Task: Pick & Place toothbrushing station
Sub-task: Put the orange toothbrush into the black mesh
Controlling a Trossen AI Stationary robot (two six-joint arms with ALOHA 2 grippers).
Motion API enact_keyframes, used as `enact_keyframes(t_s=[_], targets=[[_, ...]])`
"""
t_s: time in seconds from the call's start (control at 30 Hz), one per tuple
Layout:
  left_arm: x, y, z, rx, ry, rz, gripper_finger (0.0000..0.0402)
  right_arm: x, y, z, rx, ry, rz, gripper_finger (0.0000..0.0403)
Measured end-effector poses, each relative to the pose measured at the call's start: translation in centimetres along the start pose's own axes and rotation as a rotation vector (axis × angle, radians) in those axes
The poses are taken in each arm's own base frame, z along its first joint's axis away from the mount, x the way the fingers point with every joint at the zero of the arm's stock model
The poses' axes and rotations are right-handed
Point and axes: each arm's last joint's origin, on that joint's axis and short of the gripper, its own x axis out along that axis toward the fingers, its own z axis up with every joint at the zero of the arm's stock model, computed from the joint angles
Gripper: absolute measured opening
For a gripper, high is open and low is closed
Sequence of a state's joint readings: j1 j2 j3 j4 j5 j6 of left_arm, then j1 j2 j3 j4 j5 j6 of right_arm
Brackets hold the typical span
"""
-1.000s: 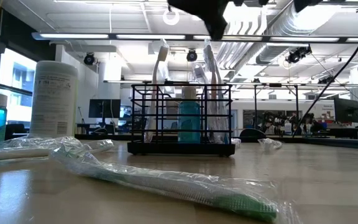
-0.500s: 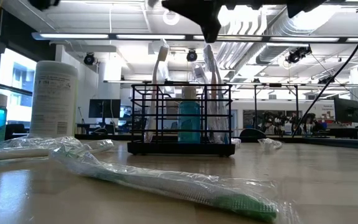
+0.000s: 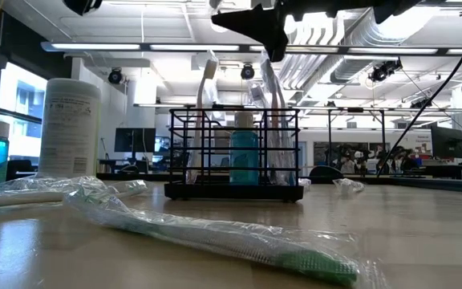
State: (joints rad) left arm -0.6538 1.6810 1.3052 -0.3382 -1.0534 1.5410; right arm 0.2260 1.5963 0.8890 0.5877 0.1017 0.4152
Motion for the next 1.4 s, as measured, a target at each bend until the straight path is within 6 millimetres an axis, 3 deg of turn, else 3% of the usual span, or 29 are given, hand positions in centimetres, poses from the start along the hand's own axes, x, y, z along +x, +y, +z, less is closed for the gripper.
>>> enact_keyframes(t_s=[0.13, 0.3, 0.67, 1.1, 1.23, 1.4], targets=[[0.4, 0.0, -0.3, 0.0, 0.011, -0.008, 0.0, 0.0, 0.0, 0.0, 0.0, 0.005, 0.01, 0.0258], [1.0, 0.0, -0.6, -0.01, 0.025, -0.018, 0.0, 0.0, 0.0, 0.0, -0.017, 0.009, 0.02, 0.0207], [1.2, -0.1, -0.7, -0.038, 0.031, -0.025, 0.0, 0.0, 0.2, -0.1, -0.127, 0.021, 0.062, 0.0017], [1.2, -0.1, -0.6, -0.259, -0.037, -0.033, 0.0017, 0.0, 0.2, -0.1, -0.154, 0.028, 0.056, 0.001], [1.2, -0.3, -0.6, -0.241, -0.036, -0.044, 0.0048, 0.0, 0.2, -0.1, -0.16, 0.025, 0.047, 0.0009], [1.2, -0.2, -0.5, -0.249, -0.044, -0.037, 0.0115, 0.0, 0.1, -0.2, -0.163, 0.03, 0.042, 0.0008]])
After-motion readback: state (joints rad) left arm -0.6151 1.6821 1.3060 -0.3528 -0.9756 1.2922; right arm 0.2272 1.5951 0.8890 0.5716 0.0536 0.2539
